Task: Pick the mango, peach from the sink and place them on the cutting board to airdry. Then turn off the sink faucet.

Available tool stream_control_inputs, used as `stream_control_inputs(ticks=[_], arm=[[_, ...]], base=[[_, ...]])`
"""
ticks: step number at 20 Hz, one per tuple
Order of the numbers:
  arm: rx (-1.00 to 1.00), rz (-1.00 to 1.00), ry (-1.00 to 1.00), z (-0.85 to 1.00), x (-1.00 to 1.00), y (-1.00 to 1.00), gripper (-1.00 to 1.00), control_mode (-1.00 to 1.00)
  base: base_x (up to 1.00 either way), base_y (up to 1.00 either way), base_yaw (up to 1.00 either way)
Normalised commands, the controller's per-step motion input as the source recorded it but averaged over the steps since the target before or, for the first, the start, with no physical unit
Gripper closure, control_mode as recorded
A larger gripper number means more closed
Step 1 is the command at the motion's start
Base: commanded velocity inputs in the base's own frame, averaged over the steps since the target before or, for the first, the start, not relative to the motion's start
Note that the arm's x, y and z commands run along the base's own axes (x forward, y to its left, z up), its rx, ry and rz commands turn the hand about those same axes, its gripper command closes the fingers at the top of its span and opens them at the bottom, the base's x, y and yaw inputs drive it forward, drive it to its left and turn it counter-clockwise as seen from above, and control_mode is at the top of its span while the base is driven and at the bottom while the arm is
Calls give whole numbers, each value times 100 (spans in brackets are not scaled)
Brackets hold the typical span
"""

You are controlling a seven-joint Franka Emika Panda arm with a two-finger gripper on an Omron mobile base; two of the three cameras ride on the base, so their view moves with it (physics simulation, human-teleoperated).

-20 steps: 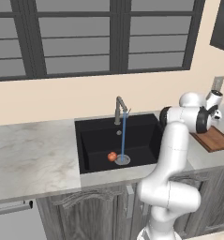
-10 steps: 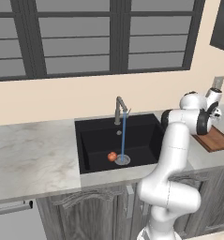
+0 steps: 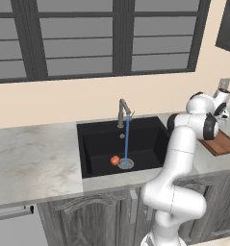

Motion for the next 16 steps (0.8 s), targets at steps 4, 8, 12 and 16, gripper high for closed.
stream_control_inputs(ticks=[4, 8, 12, 16], arm=[[4, 7, -7, 42, -11, 6, -100, -100], [3, 12, -26, 43, -36, 16, -100, -100], [0, 17, -40, 25, -68, 25, -100, -100], [0, 17, -44, 19, -66, 30, -100, -100]], base=[[0, 0, 0], [0, 0, 0], [0, 0, 0], [0, 0, 0]])
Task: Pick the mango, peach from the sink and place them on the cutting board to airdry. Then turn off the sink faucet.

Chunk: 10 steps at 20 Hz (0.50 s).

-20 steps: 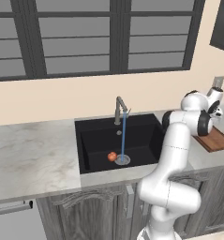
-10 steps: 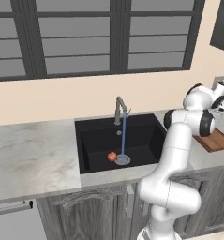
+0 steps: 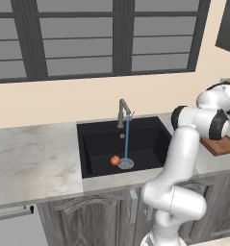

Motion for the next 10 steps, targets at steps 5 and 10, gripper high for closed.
stream_control_inputs(ticks=[5, 10], arm=[[-1, 21, -32, 37, -64, 32, -100, -100], [-3, 18, -3, 76, -45, 10, -100, -100]], base=[[0, 0, 0], [0, 0, 0]])
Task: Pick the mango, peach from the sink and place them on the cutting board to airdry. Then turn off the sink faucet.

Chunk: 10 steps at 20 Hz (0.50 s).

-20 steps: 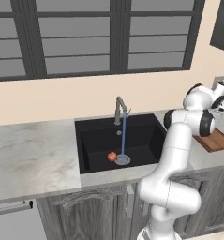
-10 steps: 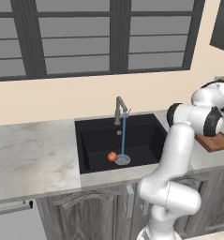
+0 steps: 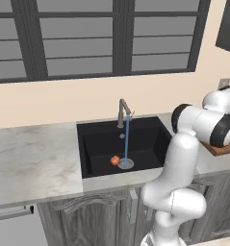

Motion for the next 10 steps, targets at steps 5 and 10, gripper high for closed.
stream_control_inputs(ticks=[5, 10], arm=[[-4, 11, 15, 55, -39, 9, -100, -100], [-11, 6, 10, 16, -39, 49, -100, -100]], base=[[0, 0, 0], [0, 0, 0]])
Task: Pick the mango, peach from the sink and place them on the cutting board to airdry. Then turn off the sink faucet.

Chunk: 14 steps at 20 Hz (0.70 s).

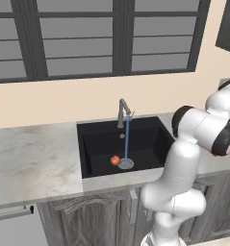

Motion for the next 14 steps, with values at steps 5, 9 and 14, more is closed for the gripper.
stream_control_inputs(ticks=[5, 9, 14], arm=[[-11, 3, -15, -24, -80, 81, -100, -100], [-17, 3, -24, -22, -98, 80, -100, -100], [-20, 1, -7, 38, -46, 64, -100, -100]], base=[[0, 0, 0], [0, 0, 0], [0, 0, 0]])
